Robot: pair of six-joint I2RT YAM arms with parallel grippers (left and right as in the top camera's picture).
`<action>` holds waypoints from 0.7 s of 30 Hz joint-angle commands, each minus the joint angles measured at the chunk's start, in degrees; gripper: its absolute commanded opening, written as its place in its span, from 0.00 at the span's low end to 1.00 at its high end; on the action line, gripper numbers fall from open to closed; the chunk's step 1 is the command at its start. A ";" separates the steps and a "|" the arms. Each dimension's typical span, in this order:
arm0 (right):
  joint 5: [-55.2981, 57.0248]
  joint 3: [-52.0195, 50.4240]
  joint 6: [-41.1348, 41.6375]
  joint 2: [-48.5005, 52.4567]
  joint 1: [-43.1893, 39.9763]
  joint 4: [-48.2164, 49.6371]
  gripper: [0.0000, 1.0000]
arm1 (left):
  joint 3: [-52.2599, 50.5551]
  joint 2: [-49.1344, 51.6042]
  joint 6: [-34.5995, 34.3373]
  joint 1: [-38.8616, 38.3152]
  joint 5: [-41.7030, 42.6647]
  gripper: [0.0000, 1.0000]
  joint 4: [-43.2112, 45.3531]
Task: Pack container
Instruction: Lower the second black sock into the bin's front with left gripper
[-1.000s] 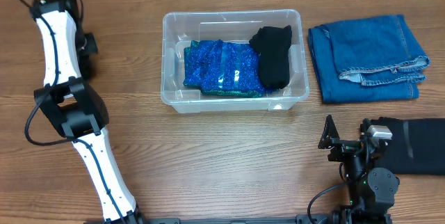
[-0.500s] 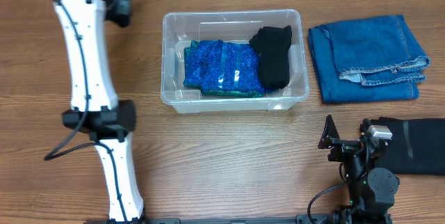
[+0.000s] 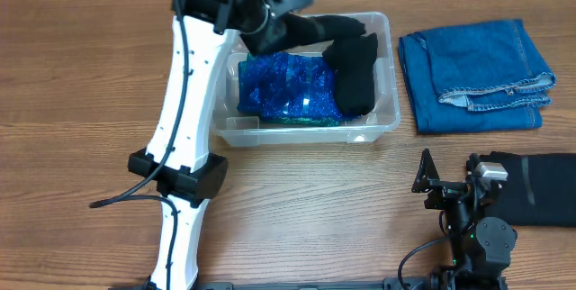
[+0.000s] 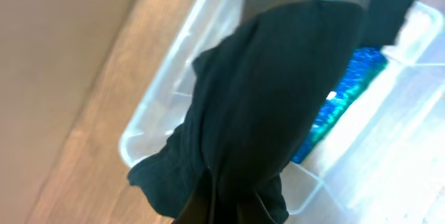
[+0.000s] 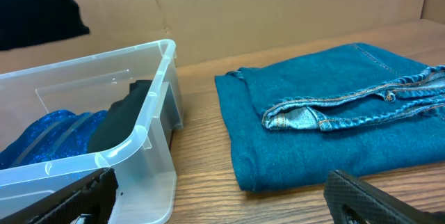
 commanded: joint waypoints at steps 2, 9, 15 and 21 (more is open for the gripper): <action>-0.33 -0.04 -0.04 -0.44 -0.13 0.31 1.00 | -5.53 -1.62 -0.74 -2.32 6.67 0.04 0.07; -0.33 -0.04 -0.04 -0.44 -0.13 0.31 1.00 | -15.26 -1.73 -10.62 -3.48 16.06 0.04 0.07; -0.33 -0.04 -0.04 -0.44 -0.13 0.31 1.00 | -19.26 -1.73 -13.09 -3.54 18.43 0.04 0.07; -0.33 -0.04 -0.04 -0.44 -0.13 0.31 1.00 | -30.03 -2.38 -9.03 -3.52 17.97 0.04 0.04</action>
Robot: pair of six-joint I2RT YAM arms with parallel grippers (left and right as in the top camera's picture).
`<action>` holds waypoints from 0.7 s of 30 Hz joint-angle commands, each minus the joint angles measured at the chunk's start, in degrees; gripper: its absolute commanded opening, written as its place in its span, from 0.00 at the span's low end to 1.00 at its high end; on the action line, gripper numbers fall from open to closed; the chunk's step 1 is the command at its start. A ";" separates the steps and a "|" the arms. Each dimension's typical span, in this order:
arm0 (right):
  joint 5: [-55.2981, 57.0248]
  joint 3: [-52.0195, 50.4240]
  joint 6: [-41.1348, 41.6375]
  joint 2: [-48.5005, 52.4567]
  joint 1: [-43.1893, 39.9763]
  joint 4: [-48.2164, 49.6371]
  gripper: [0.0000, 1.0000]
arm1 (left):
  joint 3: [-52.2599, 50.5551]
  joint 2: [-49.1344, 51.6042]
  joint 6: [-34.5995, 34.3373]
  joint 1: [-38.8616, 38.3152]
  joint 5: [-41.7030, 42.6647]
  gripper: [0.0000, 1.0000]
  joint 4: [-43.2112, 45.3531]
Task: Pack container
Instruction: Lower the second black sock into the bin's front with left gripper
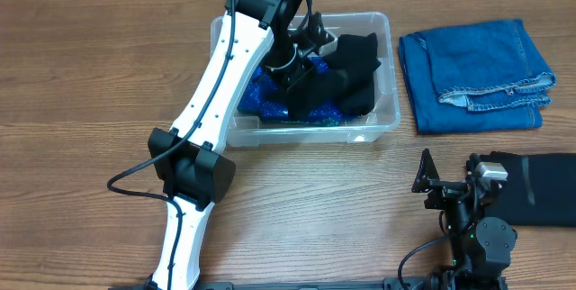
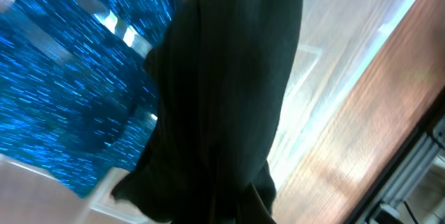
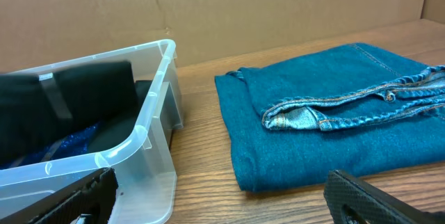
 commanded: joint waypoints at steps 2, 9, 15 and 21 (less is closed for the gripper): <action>-0.33 -0.04 -0.02 -0.44 -0.13 0.31 1.00 | -7.72 -3.32 5.14 -0.31 1.33 0.04 -0.22; -0.33 -0.04 -0.02 -0.44 -0.13 0.31 1.00 | -9.27 -13.18 10.23 -0.24 -0.83 0.04 -0.22; -0.33 -0.04 -0.02 -0.44 -0.13 0.31 1.00 | -11.93 -17.09 10.27 -0.24 -2.84 0.04 -0.22; -0.33 -0.04 -0.02 -0.44 -0.13 0.31 1.00 | -23.78 -17.05 21.49 0.17 -4.09 0.04 -0.20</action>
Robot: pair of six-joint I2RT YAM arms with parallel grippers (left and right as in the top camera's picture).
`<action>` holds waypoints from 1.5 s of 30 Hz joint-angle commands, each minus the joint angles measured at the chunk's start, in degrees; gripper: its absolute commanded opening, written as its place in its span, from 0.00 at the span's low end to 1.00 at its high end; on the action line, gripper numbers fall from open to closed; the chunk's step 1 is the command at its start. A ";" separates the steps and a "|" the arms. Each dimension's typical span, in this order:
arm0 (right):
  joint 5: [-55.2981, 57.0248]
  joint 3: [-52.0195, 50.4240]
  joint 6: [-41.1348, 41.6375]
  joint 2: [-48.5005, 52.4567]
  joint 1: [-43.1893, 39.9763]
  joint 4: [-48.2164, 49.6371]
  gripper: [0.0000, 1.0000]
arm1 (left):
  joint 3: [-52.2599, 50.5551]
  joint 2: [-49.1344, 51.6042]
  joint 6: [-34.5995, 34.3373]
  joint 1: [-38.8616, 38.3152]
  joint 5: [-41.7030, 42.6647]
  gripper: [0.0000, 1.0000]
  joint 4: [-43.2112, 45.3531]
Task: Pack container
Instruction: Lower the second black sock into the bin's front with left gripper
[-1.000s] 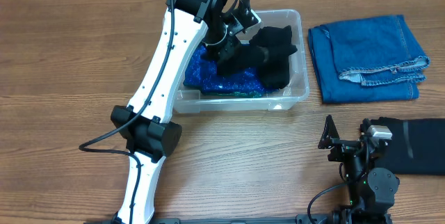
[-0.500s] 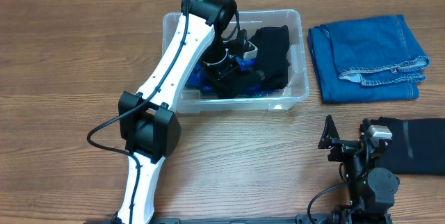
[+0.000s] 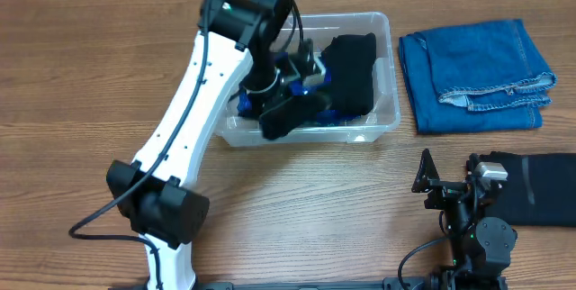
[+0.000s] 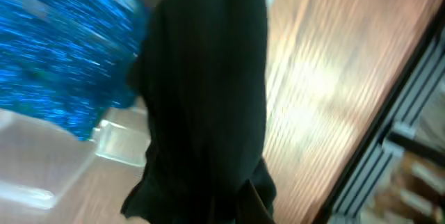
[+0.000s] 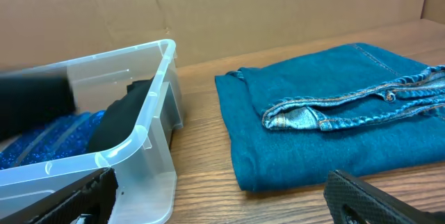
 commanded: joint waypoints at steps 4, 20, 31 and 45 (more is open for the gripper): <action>-0.31 -0.04 0.00 -0.44 -0.11 0.26 1.00 | -7.76 0.00 13.51 0.63 1.73 0.04 -0.33; -0.31 -0.04 0.00 -0.44 -0.11 0.26 1.00 | -7.89 0.11 11.10 3.32 1.81 0.41 8.44; -0.31 -0.04 0.00 -0.44 -0.11 0.26 1.00 | -7.89 0.11 9.62 3.32 1.95 0.55 8.24; -0.31 -0.04 0.00 -0.44 -0.11 0.26 1.00 | -8.02 6.51 -19.98 -0.22 9.88 0.04 11.72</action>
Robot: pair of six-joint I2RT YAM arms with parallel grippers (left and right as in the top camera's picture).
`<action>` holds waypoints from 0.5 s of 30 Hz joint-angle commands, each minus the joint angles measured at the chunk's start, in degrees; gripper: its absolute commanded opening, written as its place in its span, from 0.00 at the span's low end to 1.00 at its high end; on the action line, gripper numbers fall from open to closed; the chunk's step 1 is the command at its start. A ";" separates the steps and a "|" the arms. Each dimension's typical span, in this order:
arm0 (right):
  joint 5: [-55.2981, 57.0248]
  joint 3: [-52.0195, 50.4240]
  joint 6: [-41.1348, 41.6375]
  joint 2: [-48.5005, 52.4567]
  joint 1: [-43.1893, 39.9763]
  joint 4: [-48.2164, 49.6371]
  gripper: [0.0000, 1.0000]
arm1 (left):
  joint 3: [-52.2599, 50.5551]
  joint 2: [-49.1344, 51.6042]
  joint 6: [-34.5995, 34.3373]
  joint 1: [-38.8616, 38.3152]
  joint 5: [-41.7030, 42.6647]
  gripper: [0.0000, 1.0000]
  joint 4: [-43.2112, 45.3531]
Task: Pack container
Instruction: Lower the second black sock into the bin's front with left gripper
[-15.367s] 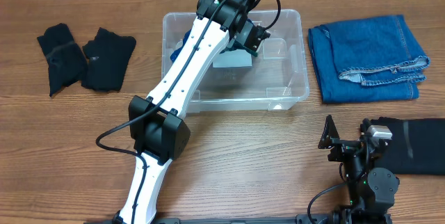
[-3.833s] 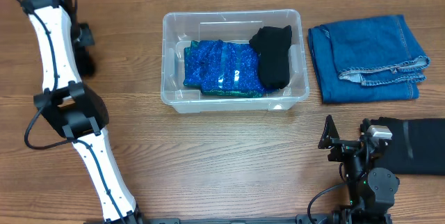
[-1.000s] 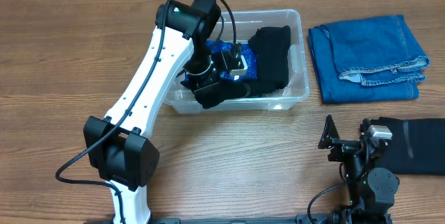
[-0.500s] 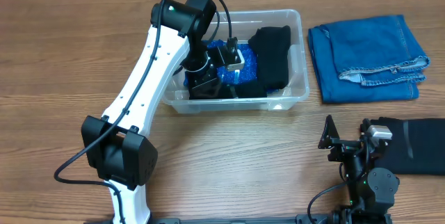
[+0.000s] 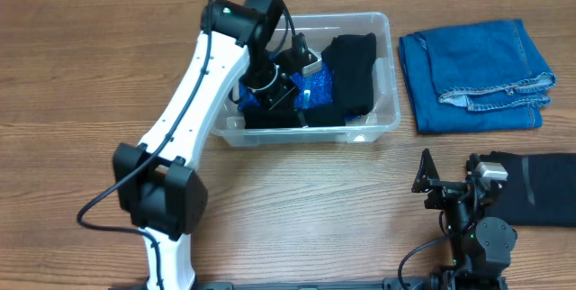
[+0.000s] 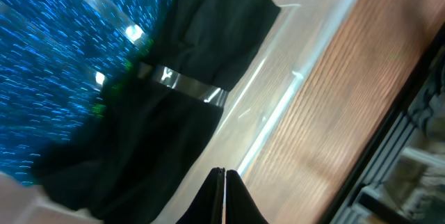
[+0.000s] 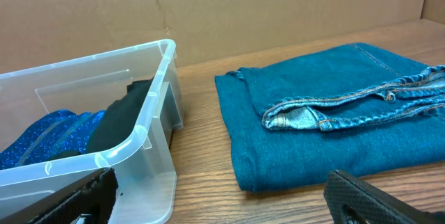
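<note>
A clear plastic container (image 5: 385,119) stands at the middle back of the table. Inside lie a sparkly blue bundle (image 5: 317,86), one black garment (image 5: 353,65) on the right, and another black garment with a shiny band (image 6: 182,85) at the front left. My left gripper (image 5: 275,92) is down inside the container above that banded garment; its jaws (image 6: 224,172) are shut with nothing between them. Near the front right edge, my right gripper (image 7: 222,206) stands open and empty, facing the container (image 7: 142,137).
Folded blue jeans (image 5: 474,74) lie to the right of the container, also in the right wrist view as jeans (image 7: 334,123). A folded black cloth (image 5: 540,189) lies beside the right arm's base. A cardboard wall (image 7: 243,8) closes off the back.
The black banded garment hung from my left gripper over the container's front wall. Now it lies inside at the front left, and the gripper is shut without it. The right arm has not moved.
My left gripper first held the black garment above the container's back edge. Then it held it low over the middle, then across the front wall. Now the garment rests in the container on the blue bundle and the gripper holds nothing.
</note>
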 commanded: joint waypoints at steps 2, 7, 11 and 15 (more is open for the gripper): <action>-0.31 -0.04 -0.02 -0.44 -0.13 0.28 1.00 | -0.37 5.20 -10.95 -4.15 -1.70 0.04 0.79; -0.31 -0.04 -0.02 -0.44 -0.13 0.28 1.00 | -0.37 8.79 -17.33 -7.15 -10.64 0.04 3.23; -0.31 -0.04 -0.02 -0.44 -0.13 0.28 1.00 | -0.48 10.60 -21.14 -7.61 -15.28 0.04 3.54; -0.31 -0.04 -0.02 -0.44 -0.13 0.28 1.00 | -3.06 12.85 -22.58 -7.61 -18.56 0.04 6.03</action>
